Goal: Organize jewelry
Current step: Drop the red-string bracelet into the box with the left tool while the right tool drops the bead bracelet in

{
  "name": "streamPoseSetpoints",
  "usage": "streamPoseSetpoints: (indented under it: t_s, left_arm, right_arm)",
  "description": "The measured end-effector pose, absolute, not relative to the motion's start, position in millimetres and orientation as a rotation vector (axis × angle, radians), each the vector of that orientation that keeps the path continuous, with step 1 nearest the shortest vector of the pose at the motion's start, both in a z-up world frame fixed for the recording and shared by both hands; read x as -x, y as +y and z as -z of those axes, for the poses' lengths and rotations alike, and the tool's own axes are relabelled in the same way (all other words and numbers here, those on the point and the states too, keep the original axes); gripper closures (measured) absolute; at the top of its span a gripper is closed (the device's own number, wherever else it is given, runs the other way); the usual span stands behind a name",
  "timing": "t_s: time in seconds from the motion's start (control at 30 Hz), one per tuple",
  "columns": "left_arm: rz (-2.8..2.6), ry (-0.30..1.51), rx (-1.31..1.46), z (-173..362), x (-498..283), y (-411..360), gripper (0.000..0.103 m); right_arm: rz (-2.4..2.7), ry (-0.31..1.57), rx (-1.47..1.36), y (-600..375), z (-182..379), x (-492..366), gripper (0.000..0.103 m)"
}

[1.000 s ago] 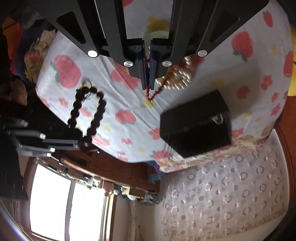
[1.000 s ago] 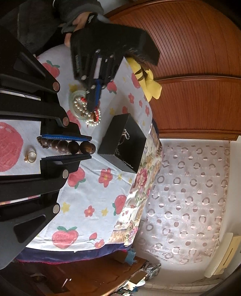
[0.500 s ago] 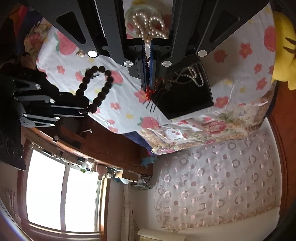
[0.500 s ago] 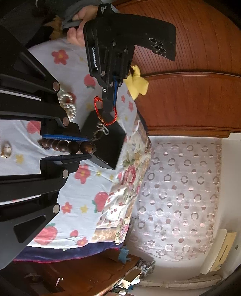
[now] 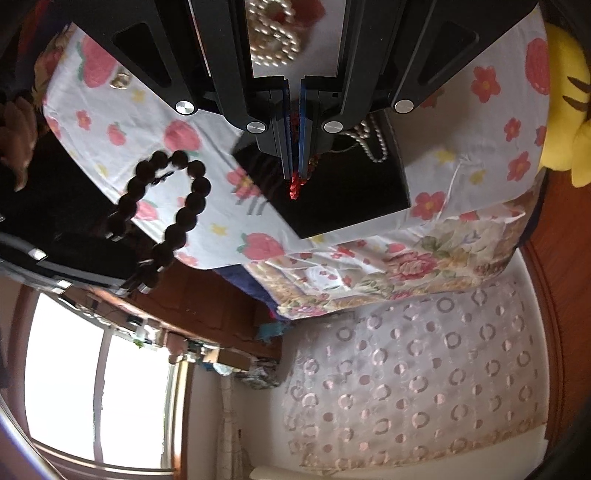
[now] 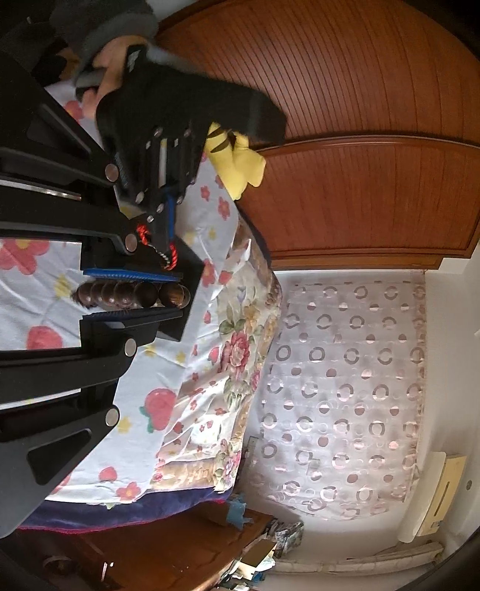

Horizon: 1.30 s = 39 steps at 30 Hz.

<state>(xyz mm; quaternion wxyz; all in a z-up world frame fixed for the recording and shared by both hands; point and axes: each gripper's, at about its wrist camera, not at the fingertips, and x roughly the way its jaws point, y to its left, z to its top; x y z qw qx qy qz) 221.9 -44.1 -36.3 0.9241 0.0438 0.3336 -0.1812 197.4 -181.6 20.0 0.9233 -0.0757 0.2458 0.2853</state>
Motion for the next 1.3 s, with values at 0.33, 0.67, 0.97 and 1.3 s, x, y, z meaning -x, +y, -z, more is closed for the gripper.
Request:
streamPoseSetpoints:
  t_s: [0.33, 0.67, 0.97, 1.3]
  left_arm:
    - [0.302, 0.703, -0.047, 52, -245, -20, 0.063]
    - [0.243, 0.676, -0.033, 52, -224, 12, 0.048]
    - [0.243, 0.678, -0.035, 62, -200, 27, 0.041]
    - [0.299, 0.690, -0.020, 72, -170, 20, 0.041]
  right_arm:
    - [-0.583, 0.537, 0.173, -153, -10, -230, 0.088]
    - [-0.560, 0.616, 0.159, -136, 16, -264, 0.088]
    - [-0.497, 0.674, 0.196, -119, 39, -280, 0.087]
    - [-0.531, 0.618, 0.184, -137, 24, -250, 0.068]
